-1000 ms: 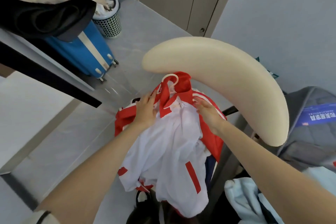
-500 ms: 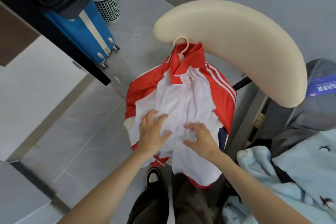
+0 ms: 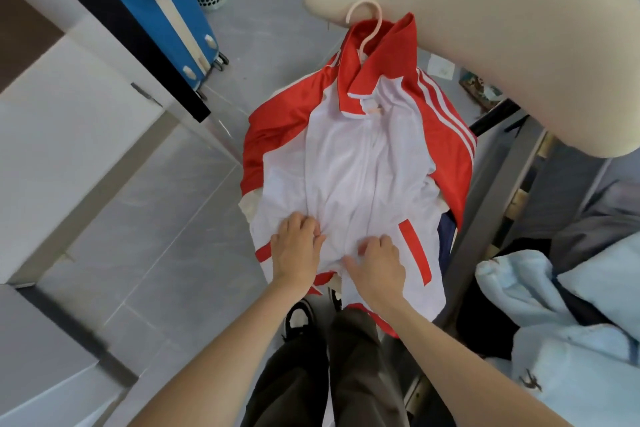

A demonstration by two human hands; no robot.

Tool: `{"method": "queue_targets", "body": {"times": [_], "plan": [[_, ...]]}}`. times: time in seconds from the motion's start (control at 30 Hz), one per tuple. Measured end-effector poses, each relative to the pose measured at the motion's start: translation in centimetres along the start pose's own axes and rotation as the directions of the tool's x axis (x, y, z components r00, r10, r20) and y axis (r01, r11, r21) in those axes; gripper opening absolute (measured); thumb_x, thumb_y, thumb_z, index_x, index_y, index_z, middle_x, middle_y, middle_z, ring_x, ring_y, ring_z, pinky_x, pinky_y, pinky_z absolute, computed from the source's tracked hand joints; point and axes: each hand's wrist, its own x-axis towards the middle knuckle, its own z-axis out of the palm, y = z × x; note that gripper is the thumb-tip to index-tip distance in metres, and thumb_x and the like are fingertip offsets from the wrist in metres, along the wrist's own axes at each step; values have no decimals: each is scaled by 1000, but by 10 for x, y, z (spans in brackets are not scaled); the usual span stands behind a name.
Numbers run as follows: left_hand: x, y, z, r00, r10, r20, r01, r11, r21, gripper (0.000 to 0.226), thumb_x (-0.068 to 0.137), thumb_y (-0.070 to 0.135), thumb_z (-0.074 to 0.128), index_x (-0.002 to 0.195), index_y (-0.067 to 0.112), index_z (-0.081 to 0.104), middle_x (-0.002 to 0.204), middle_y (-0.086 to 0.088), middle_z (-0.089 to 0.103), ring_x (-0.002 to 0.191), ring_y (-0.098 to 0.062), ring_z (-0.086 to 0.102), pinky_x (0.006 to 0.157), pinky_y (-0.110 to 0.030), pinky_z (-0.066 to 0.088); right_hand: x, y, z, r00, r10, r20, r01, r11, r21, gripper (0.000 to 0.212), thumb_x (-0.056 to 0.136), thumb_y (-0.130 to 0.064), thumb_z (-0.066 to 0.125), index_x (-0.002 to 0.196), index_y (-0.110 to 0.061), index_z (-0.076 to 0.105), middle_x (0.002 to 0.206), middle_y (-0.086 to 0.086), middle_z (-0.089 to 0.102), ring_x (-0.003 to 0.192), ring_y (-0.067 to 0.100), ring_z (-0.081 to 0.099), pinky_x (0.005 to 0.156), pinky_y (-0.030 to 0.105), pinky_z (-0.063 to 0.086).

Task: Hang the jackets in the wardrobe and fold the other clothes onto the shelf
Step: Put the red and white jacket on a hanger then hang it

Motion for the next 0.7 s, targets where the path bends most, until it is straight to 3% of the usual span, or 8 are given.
{"method": "queue_targets", "body": {"times": [0.13,0.27,0.4,0.47,0.57,0.63,0.7], "plan": [[-8,4,-4,1000,14,-10,-15,993,-116,11,95,22,57,91,12,58,105,0,49,101,-18,45,85,-31,44,5,2,1,1000,15,-7,-15,1000,22,26,100,-34,43,112,-15,57,117,3,50,100,18,50,88,32,47],[-31,17,-25,1000,21,-9,-23,952,-306,10,96,17,55,89,11,56,105,3,49,96,-14,46,82,-22,43,-4,9,-20,997,-45,62,24,955,294,12,99,-22,48,100,-13,56,101,1,55,87,13,51,82,24,43],[-45,36,-67,995,-57,81,95,781,-617,11,97,18,54,86,19,52,81,10,57,79,-5,57,69,-14,43,-37,16,-60,994,-91,57,49,859,509,10,101,-24,48,91,-25,49,86,-15,54,78,4,54,67,5,39],[-40,46,-90,998,-25,59,59,718,-694,9,97,17,54,89,14,53,78,3,57,75,-12,57,67,-25,43,-49,17,-86,994,-104,23,67,779,623,13,100,-21,48,88,-24,49,83,-18,55,80,0,56,67,4,42],[-13,63,-119,999,13,-51,-47,646,-762,7,96,15,57,94,8,55,82,4,58,78,-9,57,71,-22,44,-53,17,-128,982,-176,-62,170,709,684,12,100,-16,47,88,-17,51,77,-16,57,72,1,53,67,8,41],[15,76,-130,995,36,-89,-92,613,-785,5,95,14,58,94,11,55,84,10,57,78,-3,55,72,-17,44,-44,14,-148,969,-194,-153,246,713,657,10,99,-17,49,89,-15,52,77,-3,56,67,15,51,58,17,39],[45,85,-129,993,35,-111,-108,625,-773,3,95,12,57,94,12,54,87,8,55,81,-6,54,75,-22,45,-26,8,-157,958,-169,-230,276,754,596,10,99,-18,50,90,-13,53,74,3,55,62,21,51,52,26,40]]}}
